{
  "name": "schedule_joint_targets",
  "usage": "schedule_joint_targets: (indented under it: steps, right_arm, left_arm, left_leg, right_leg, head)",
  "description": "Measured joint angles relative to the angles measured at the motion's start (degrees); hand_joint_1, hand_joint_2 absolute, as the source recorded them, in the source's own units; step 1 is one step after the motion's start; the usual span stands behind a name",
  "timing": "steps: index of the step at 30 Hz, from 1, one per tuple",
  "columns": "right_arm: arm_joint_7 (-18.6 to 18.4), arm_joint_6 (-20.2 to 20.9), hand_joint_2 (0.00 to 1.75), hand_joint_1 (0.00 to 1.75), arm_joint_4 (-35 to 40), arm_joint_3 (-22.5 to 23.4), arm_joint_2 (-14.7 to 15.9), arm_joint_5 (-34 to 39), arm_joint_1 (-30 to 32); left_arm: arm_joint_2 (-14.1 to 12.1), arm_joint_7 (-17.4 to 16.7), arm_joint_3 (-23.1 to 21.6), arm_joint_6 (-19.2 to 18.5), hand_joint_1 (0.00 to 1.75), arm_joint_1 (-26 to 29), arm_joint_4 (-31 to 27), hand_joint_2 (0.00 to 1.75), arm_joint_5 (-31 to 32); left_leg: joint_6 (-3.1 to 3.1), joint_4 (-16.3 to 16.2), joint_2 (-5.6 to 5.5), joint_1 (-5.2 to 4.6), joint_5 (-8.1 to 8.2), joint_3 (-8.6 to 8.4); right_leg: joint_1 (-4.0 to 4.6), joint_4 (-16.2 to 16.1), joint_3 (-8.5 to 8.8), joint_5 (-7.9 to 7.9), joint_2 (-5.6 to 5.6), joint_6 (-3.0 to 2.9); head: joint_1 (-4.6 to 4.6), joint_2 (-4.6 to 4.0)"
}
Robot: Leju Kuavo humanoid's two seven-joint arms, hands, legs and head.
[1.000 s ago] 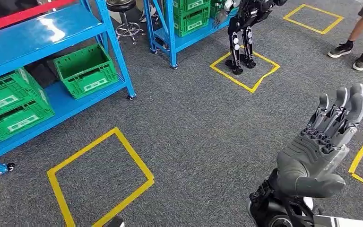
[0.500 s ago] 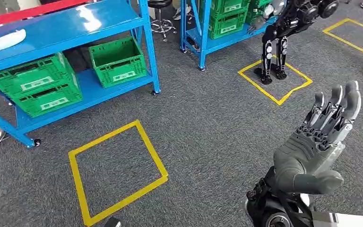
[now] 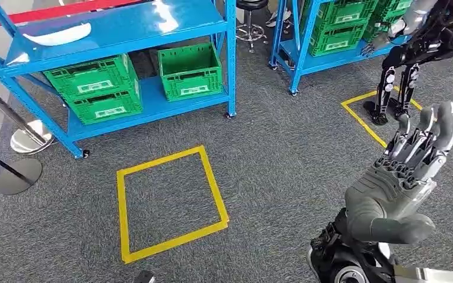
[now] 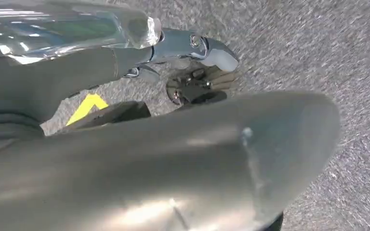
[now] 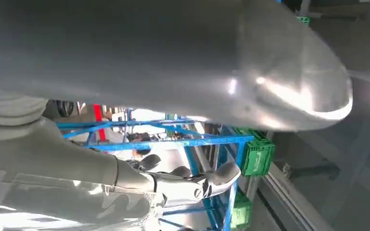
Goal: Take the parts from the cabinet and place them on the table.
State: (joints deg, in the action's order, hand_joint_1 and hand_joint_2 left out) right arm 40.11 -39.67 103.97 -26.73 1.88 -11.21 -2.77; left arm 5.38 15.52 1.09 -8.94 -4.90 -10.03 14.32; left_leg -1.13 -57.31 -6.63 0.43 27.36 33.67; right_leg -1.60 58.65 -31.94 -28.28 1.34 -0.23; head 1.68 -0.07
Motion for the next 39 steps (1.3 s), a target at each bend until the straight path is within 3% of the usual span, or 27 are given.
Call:
schedule_joint_targets:
  steps: [1, 2, 4, 5, 6, 8, 9, 10, 14, 15, 16, 17, 19, 20, 21, 22, 24, 25, 29, 30, 31, 32, 33, 35, 36, 37, 39]
  right_arm:
    - [0.0, 0.0, 0.0, 0.0, -0.1, 0.0, -0.2, 0.1, 0.0]
    - [0.0, 0.0, 0.0, 0.0, -0.3, 0.0, -0.2, 0.1, 0.0]
    - [0.0, 0.0, 0.0, 0.0, -0.8, 0.0, -0.2, 0.2, 0.1]
    - [0.0, 0.0, 0.0, 0.0, -0.9, 0.0, -0.2, 0.2, 0.1]
    - [0.0, 0.0, 0.0, 0.0, -1.1, 0.0, -0.2, 0.2, 0.1]
    - [0.0, 0.0, 0.0, 0.0, -1.3, 0.1, -0.3, 0.0, 0.0]
    - [0.0, 0.0, 0.0, 0.0, -1.7, 0.2, -0.4, -1.0, 0.0]
    - [0.0, 0.0, 0.0, 0.0, -2.6, 0.7, -0.8, -2.1, -0.1]
    - [-0.7, 0.0, 0.0, 0.0, -16.9, 4.1, -2.4, -3.6, -3.7]
    - [-0.7, 0.0, 0.0, 0.0, -23.0, 5.8, -2.9, -3.3, -5.2]
    - [-0.8, 0.0, 0.0, 0.0, -29.0, 7.2, -3.0, -2.8, -7.0]
    - [-0.9, 0.0, 0.0, 0.0, -35.9, 9.0, -3.1, -2.4, -8.4]
    - [-2.7, 0.8, 0.0, 0.0, -49.0, 12.2, -2.9, -2.1, -10.2]
    - [-5.4, 1.3, 0.0, 0.0, -54.8, 13.4, -2.9, -2.8, -10.8]
    - [-9.2, 1.9, 0.0, 0.0, -60.8, 14.3, -2.9, -4.3, -11.0]
    - [-14.0, 2.4, 0.0, 0.0, -65.2, 14.5, -2.6, -5.8, -11.0]
    - [-21.9, 3.3, 0.0, 0.0, -72.5, 14.6, -2.0, -8.7, -10.6]
    - [-25.1, 3.7, 0.0, 0.0, -75.8, 14.6, -2.0, -9.8, -10.2]
    - [-32.6, 5.6, 0.0, 0.0, -83.4, 14.4, -1.7, -12.4, -8.2]
    - [-33.5, 5.9, 0.0, 0.0, -84.6, 14.4, -1.6, -12.7, -7.9]
    - [-33.8, 6.1, 0.0, 0.0, -85.4, 14.4, -1.3, -12.7, -7.4]
    - [-34.0, 6.1, 0.0, 0.0, -86.4, 14.3, -1.2, -12.8, -6.9]
    - [-34.2, 6.2, 0.0, 0.0, -87.4, 14.3, -1.1, -12.8, -6.2]
    - [-34.6, 6.4, 0.0, 0.0, -88.6, 14.3, -0.7, -12.8, -5.5]
    - [-35.1, 6.6, 0.0, 0.0, -89.1, 14.3, -0.7, -12.8, -5.4]
    - [-35.5, 6.6, 0.0, 0.0, -89.6, 14.3, -0.6, -12.5, -5.2]
    - [-35.8, 6.5, 0.0, 0.0, -90.2, 14.4, -0.5, -11.7, -4.8]
  left_arm:
    - [0.1, 0.0, 0.0, 0.0, 0.0, -0.2, 0.0, 0.0, 0.0]
    - [0.1, 0.0, 0.0, 0.0, 0.0, -0.3, 0.0, 0.0, 0.0]
    - [0.1, 0.0, 0.0, 0.0, 0.0, -0.4, 0.0, 0.0, 0.1]
    - [0.1, 0.0, 0.0, 0.0, 0.0, -0.3, 0.0, 0.0, 0.1]
    - [0.1, 0.0, 0.0, 0.0, 0.0, -0.2, 0.0, 0.0, 0.1]
    - [0.0, 0.0, 0.0, 0.0, 0.0, -0.2, 0.0, 0.0, 0.1]
    - [0.0, 0.0, 0.0, 0.0, 0.0, -0.3, 0.0, 0.0, 0.1]
    - [-0.2, 0.0, 0.0, 0.0, 0.0, -0.5, -0.1, 0.0, 0.3]
    - [-0.2, -0.2, 0.0, 0.0, 0.0, -0.7, -0.1, 0.0, 0.9]
    - [-0.1, -0.2, 0.0, -0.1, 0.0, -0.7, -0.1, 0.0, 1.1]
    - [-0.1, -0.2, 0.0, -0.1, 0.0, -0.9, -0.1, 0.0, 1.2]
    - [0.0, -0.2, 0.0, -0.2, 0.0, -1.2, -0.1, 0.0, 1.4]
    - [0.3, -0.3, 0.2, -0.6, 0.0, -1.2, -0.1, 0.0, 2.1]
    - [0.3, -0.4, 0.4, -0.6, 0.0, -1.0, -0.1, 0.0, 2.3]
    - [0.3, -0.5, 0.5, -0.7, 0.0, -0.9, -0.1, 0.0, 2.4]
    - [0.3, -0.7, 0.7, -0.7, 0.0, -0.9, -0.1, 0.0, 2.5]
    - [0.4, -0.8, 1.0, -0.7, 0.0, -0.9, -0.1, 0.0, 2.6]
    - [0.4, -0.9, 1.1, -0.8, 0.0, -0.9, -0.1, 0.0, 2.8]
    - [0.3, -1.1, 1.4, -0.9, 0.0, -0.6, 0.0, 0.0, 2.9]
    - [0.2, -1.1, 1.5, -0.9, 0.0, -0.6, 0.0, 0.0, 2.9]
    - [0.3, -1.0, 1.6, -0.9, 0.0, -0.5, 0.0, 0.0, 2.8]
    - [0.3, -1.0, 1.7, -0.9, 0.0, -0.7, 0.0, 0.0, 2.8]
    - [0.3, -1.0, 1.7, -0.8, 0.0, -0.9, 0.0, 0.0, 2.8]
    - [0.3, -1.0, 1.7, -0.8, 0.0, -0.8, 0.0, 0.0, 2.8]
    - [0.3, -1.0, 1.7, -0.7, 0.0, -0.7, 0.0, 1.75, 2.8]
    - [0.3, -1.0, 1.8, -0.6, 0.0, -0.6, 0.0, 1.75, 2.8]
    - [0.3, -1.0, 2.0, -0.1, 0.0, -0.6, 0.0, 1.75, 2.6]
  left_leg:
    - [-0.23, -2.4, 3.16, -0.3, 1.55, 1.25]
    - [-0.39, -6.6, 5.06, -0.24, 3.65, 3.35]
    - [-0.47, -16.4, 6.38, -0.2, 7.38, 8.37]
    - [-0.46, -18.6, 6.37, -0.2, 7.55, 9.57]
    - [-0.35, -17.5, 6.38, -0.2, 6.28, 9.19]
    - [0.22, -9.2, 7.11, -0.37, 1.93, 4.91]
    - [0.9, -2.9, 9.1, -0.82, -0.37, 1.34]
    - [1.59, 0.2, 12.78, -1.7, 0.23, -0.26]
    - [1.92, 0.5, 10.06, -1.76, 0.01, -0.15]
    - [2.24, 1.3, 9.14, -0.73, -0.71, -1.15]
    - [2.49, 1.4, 8.34, -0.66, -0.86, -1.34]
    - [2.72, 1.3, 7.44, -0.5, -1.05, -1.17]
    - [2.76, 1.3, 5.12, -0.39, -1.14, -0.93]
    - [2.77, 1.2, 4.08, -0.39, -1.15, -0.94]
    - [2.76, 1.2, 3.1, -0.39, -1.14, -1.0]
    - [2.7, 1.1, 1.98, -0.35, -1.1, -1.04]
    - [2.29, 0.7, 0.17, -0.16, -0.81, -1.11]
    - [1.9, 0.6, -0.59, -0.14, -0.62, -0.99]
    - [1.27, 0.4, -2.21, -0.2, -0.64, -0.15]
    - [1.01, 0.2, -1.78, -0.2, -0.26, -0.01]
    - [0.67, -1.2, 2.67, -0.7, 0.7, 0.61]
    - [0.44, -4.5, 5.0, -0.68, 2.55, 2.17]
    - [0.34, -9.7, 6.1, -0.55, 5.02, 4.83]
    - [0.28, -18.2, 6.41, -0.37, 7.85, 9.3]
    - [0.35, -18.8, 6.48, -0.35, 7.37, 9.76]
    - [0.55, -16.5, 6.6, -0.37, 5.6, 8.7]
    - [1.36, -5.9, 7.72, -0.74, 0.87, 3.06]
  right_leg:
    - [0.01, 0.0, 0.06, -0.13, -0.67, -0.5]
    - [0.16, 0.0, 0.01, -0.17, -1.31, -0.63]
    - [0.38, 0.0, -0.04, -0.32, -2.98, -0.86]
    - [0.44, 0.0, -0.02, -0.39, -3.74, -0.91]
    - [0.54, 0.0, 0.05, -0.46, -4.51, -0.94]
    - [0.77, 0.0, 0.31, -0.66, -5.79, -0.91]
    - [0.89, 0.0, 0.58, -0.82, -6.5, -0.85]
    - [1.11, 0.0, 0.82, -1.06, -7.0, -0.58]
    - [1.31, -0.6, 1.72, -1.28, -9.14, 0.42]
    - [1.14, -0.3, 1.67, -1.64, -8.74, 0.85]
    - [1.09, 1.1, 1.45, -2.55, -5.27, 1.19]
    - [1.01, 4.6, -0.19, -4.41, -3.1, 1.46]
    - [1.0, 14.1, -5.06, -8.18, -1.94, 1.81]
    - [1.0, 16.9, -6.69, -8.48, -1.87, 1.82]
    - [1.0, 16.7, -7.08, -7.47, -1.79, 1.68]
    - [1.0, 13.6, -6.1, -5.12, -1.65, 1.5]
    - [0.82, 2.7, -1.95, 0.84, -0.21, 1.43]
    - [0.51, 0.4, -0.87, 0.16, 1.99, 1.62]
    - [1.04, 0.2, -0.75, 0.39, 0.83, 0.45]
    - [0.53, -0.1, -0.6, 0.47, 0.23, 0.02]
    - [0.62, -0.1, -0.45, 0.35, -0.22, -0.44]
    - [0.72, -0.1, -0.39, 0.25, -0.8, -0.73]
    - [0.85, -0.1, -0.37, 0.13, -1.66, -0.9]
    - [0.98, -0.1, -0.39, -0.03, -3.26, -1.1]
    - [1.08, -0.1, -0.34, -0.12, -3.89, -1.11]
    - [1.22, -0.1, -0.22, -0.25, -4.52, -1.12]
    - [1.57, -0.1, 0.24, -0.53, -5.85, -1.07]
  head:
    - [0.73, 0.0]
    - [0.95, 0.0]
    - [0.94, 0.0]
    - [0.99, 0.0]
    - [0.97, 0.0]
    - [0.97, 0.0]
    - [0.99, 0.0]
    - [0.88, 0.0]
    - [0.92, 0.0]
    - [0.95, 0.0]
    - [0.61, 0.0]
    - [0.58, 0.0]
    - [0.16, 0.0]
    - [0.13, 0.0]
    - [0.13, 0.0]
    - [0.09, 0.0]
    - [0.05, 0.0]
    - [0.11, 0.0]
    - [0.07, 0.0]
    - [0.09, 0.0]
    - [0.18, 0.0]
    - [0.88, 0.0]
    - [0.84, 0.0]
    - [0.9, 0.0]
    - [0.88, 0.0]
    - [0.9, 0.0]
    - [0.9, 0.0]
